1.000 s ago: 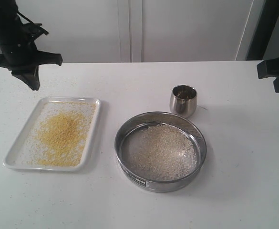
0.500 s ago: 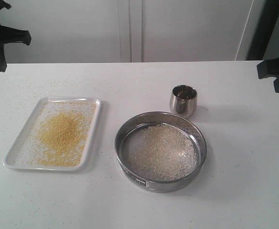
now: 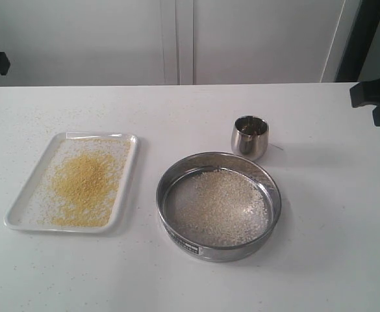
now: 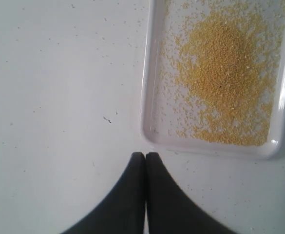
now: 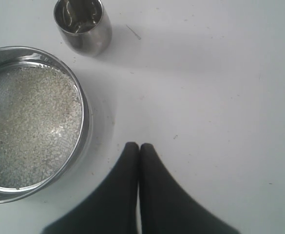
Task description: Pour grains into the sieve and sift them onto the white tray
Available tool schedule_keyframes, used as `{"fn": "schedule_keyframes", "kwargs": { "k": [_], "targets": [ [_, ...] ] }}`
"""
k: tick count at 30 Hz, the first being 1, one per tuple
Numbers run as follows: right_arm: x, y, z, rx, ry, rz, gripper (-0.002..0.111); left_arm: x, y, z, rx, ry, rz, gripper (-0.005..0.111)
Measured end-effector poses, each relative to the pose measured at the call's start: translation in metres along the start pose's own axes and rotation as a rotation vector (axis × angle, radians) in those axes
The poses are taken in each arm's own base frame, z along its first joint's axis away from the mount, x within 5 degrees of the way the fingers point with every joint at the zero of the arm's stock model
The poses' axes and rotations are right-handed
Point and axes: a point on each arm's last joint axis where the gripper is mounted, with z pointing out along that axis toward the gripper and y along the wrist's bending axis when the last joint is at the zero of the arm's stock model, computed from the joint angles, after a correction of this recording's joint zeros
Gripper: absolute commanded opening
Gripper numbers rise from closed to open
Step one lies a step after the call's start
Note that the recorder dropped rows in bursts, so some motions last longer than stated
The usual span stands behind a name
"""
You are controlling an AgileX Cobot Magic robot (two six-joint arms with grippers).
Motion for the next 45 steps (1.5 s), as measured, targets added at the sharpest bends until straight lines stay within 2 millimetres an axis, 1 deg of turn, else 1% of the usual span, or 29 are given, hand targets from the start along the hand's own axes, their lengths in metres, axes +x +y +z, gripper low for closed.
{"fn": "schedule_keyframes", "kwargs": {
  "k": [8, 13, 17, 33, 36, 38, 40, 45],
  "targets": [
    [0.0, 0.0, 0.0, 0.0, 0.0, 0.0, 0.0, 0.034, 0.006, -0.033, 0.007, -0.07, -0.002, 0.0],
    [0.0, 0.0, 0.0, 0.0, 0.0, 0.0, 0.0, 0.049, 0.009, -0.047, 0.009, -0.104, -0.003, 0.0],
    [0.0, 0.0, 0.0, 0.0, 0.0, 0.0, 0.0, 0.052, 0.011, -0.051, -0.002, -0.118, 0.001, 0.0],
    [0.0, 0.0, 0.0, 0.0, 0.0, 0.0, 0.0, 0.051, 0.014, -0.052, -0.036, -0.124, 0.008, 0.0],
    [0.0, 0.0, 0.0, 0.0, 0.0, 0.0, 0.0, 0.053, 0.014, -0.055, -0.035, -0.135, 0.007, 0.0],
    [0.0, 0.0, 0.0, 0.0, 0.0, 0.0, 0.0, 0.058, 0.015, -0.062, -0.032, -0.156, 0.005, 0.0],
    [0.0, 0.0, 0.0, 0.0, 0.0, 0.0, 0.0, 0.068, 0.017, -0.069, -0.03, -0.178, 0.003, 0.0],
    [0.0, 0.0, 0.0, 0.0, 0.0, 0.0, 0.0, 0.094, 0.021, -0.074, -0.031, -0.194, 0.003, 0.0]
  ]
}}
